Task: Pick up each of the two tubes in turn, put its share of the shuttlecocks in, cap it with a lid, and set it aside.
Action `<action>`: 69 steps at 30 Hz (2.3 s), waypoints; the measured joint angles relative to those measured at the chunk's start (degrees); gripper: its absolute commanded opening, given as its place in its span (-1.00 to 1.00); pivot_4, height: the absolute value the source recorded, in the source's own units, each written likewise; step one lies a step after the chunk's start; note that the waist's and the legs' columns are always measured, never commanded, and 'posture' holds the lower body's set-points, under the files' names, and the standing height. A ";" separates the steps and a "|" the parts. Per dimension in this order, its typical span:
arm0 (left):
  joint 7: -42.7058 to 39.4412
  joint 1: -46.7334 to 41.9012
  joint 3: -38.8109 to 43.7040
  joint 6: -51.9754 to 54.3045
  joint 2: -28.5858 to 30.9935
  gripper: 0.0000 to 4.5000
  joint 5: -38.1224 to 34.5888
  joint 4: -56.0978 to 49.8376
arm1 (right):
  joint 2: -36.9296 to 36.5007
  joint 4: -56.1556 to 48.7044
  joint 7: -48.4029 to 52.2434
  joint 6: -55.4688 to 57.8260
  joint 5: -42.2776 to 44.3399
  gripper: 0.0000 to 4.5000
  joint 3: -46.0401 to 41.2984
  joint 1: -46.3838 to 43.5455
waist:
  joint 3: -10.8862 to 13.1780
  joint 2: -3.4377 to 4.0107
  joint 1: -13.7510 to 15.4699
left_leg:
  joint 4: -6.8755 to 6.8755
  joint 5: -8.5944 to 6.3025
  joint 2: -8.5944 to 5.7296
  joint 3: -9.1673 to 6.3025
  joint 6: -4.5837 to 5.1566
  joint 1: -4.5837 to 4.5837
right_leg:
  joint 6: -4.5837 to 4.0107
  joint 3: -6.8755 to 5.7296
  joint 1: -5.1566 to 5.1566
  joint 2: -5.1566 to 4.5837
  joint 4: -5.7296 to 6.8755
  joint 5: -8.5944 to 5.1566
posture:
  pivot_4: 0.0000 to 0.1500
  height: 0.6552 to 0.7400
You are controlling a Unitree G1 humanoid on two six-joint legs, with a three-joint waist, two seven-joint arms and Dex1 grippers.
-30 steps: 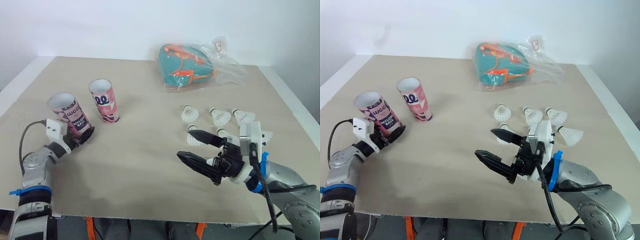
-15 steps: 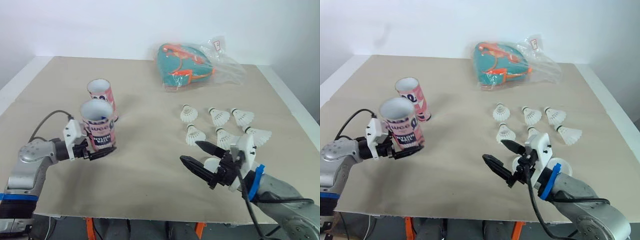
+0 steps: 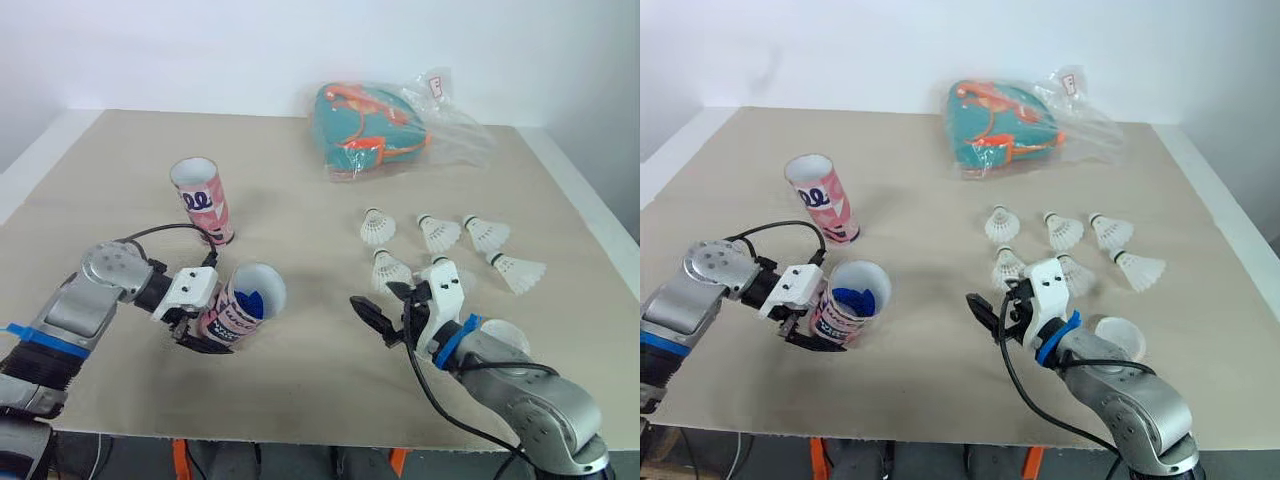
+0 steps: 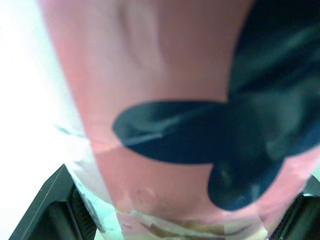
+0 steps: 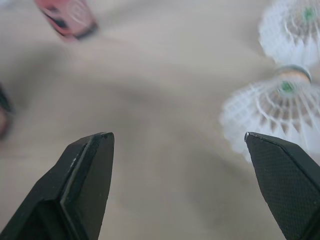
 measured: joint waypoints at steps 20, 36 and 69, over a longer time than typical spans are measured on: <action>-0.97 -2.54 -4.56 3.37 1.13 0.63 -3.23 -0.20 | 5.06 15.45 1.70 0.01 -13.09 0.89 0.40 -11.17 | 0.02 0.08 -0.06 | 0.08 -0.07 -0.01 0.00 0.11 -0.06 | 0.06 0.00 0.00 0.01 0.02 -0.03 | 1.00 1.00; -0.96 -2.31 -5.13 3.72 1.26 0.62 -4.28 -0.20 | 6.08 10.54 7.10 -0.30 -14.49 -0.97 -0.06 -10.69 | 0.03 0.10 -0.06 | 0.09 -0.07 -0.01 -0.01 0.11 -0.06 | 0.06 0.00 0.01 0.02 0.03 -0.02 | 1.00 1.00; -1.81 -9.80 -16.98 1.21 4.81 0.62 -10.16 4.42 | -7.77 7.93 54.46 -10.49 -9.48 0.30 15.30 -45.04 | 0.40 0.69 -0.01 | 0.23 -0.01 0.06 -0.40 0.13 -0.07 | -0.06 -0.35 0.09 0.15 0.16 0.03 | 1.00 1.00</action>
